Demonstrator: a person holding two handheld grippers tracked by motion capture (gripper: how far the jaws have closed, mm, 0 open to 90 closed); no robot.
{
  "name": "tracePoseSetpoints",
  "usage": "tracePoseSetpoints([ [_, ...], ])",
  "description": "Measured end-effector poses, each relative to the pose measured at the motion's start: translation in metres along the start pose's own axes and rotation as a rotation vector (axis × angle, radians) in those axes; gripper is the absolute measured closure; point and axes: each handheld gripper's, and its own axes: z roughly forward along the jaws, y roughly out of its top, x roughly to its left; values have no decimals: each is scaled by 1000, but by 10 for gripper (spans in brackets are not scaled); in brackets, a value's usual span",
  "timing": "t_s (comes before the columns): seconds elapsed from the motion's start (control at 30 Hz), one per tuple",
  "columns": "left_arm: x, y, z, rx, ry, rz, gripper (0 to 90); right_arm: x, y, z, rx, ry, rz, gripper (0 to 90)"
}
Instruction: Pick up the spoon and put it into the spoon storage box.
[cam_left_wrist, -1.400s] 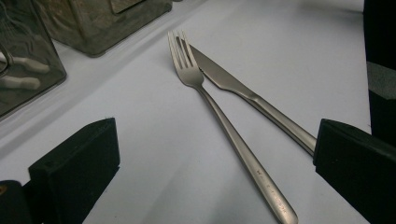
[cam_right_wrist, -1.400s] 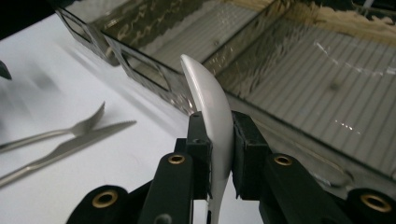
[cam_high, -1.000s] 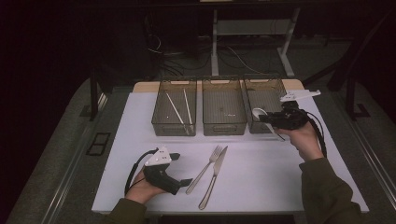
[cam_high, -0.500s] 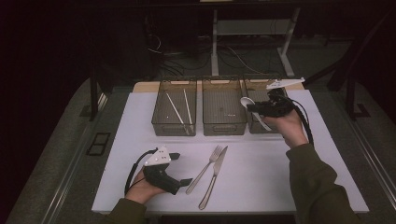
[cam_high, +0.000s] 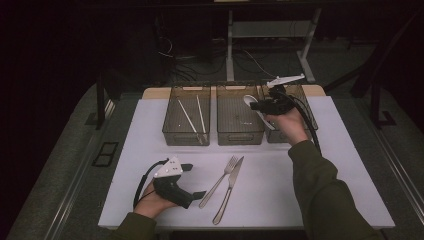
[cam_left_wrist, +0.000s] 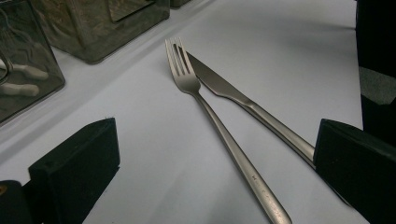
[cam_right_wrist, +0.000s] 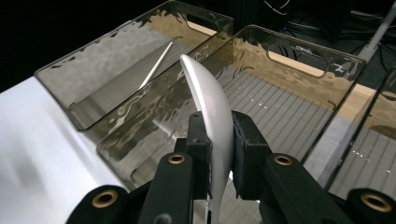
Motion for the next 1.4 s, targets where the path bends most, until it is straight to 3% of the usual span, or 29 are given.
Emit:
tracePoseSetpoints([
  [0.4,0,0,0,-3,-3,5,0,3,4,31,12,-6,-6,787],
  [0.67,0,0,0,-4,-7,3,0,5,0,45,49,-3,-8,787],
  [0.97,-1,1,0,-2,-10,4,0,11,-6,58,121,-15,-52,786],
  [1.4,0,1,1,-2,-11,11,0,12,-10,67,179,-13,-57,782],
])
